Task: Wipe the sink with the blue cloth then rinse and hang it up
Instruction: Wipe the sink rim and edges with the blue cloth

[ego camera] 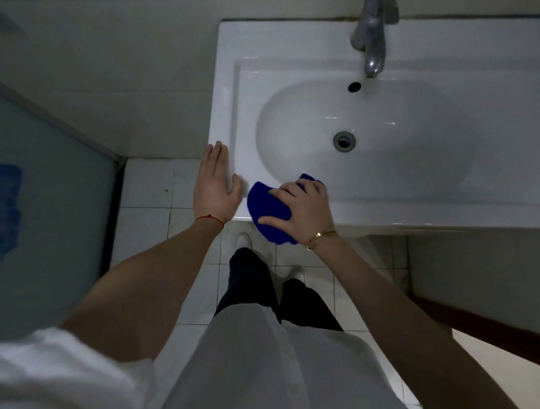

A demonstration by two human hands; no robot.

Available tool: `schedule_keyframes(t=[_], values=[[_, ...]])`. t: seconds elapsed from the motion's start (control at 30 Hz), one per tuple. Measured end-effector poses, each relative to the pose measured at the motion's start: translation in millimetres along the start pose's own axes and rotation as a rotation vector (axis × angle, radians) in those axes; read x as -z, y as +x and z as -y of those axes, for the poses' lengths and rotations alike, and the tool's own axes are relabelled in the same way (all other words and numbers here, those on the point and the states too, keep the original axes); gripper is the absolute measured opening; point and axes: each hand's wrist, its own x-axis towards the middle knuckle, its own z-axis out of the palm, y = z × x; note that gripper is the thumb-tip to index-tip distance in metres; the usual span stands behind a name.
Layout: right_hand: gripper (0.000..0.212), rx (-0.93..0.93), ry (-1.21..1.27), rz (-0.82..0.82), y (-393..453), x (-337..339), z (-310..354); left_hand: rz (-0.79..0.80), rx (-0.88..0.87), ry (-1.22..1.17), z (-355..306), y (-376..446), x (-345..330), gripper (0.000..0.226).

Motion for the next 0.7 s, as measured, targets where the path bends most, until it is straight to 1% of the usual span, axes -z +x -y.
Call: schedule_keyframes(t=[0.07,0.17,0.27,0.33,0.4,0.47,0.6,0.67,0.7], values=[[0.073,0.037,0.016,0.022,0.8,-0.6,-2.9,0.001,0.006,0.004,-0.5,0.3,1.0,0.06],[0.07,0.07,0.016,-0.01,-17.5,5.0,-33.7,0.002,0.006,-0.013,-0.8,-1.1,1.2,0.06],[0.071,0.013,0.0,-0.074,-39.4,14.2,-71.4,-0.013,0.006,-0.017,-1.1,-0.7,0.6,0.059],[0.072,-0.032,-0.011,-0.09,-45.1,17.8,-81.1,-0.015,0.01,-0.02,-1.9,-0.4,0.6,0.059],[0.073,-0.055,-0.027,-0.091,-39.9,16.7,-71.6,-0.015,0.018,-0.024,-2.4,-0.2,0.6,0.059],[0.072,-0.042,-0.038,-0.074,-24.8,11.2,-46.2,-0.011,0.019,-0.021,-2.8,-0.2,0.2,0.059],[0.075,0.067,-0.035,0.055,12.2,-5.0,10.1,-0.009,0.011,-0.006,-1.4,0.5,-0.6,0.057],[0.075,0.103,0.0,0.087,15.8,-5.6,10.9,-0.011,0.012,-0.013,-0.6,0.8,-0.1,0.056],[0.075,0.122,0.009,0.07,10.4,-4.3,3.0,-0.011,0.008,-0.018,-0.7,0.5,0.3,0.056]])
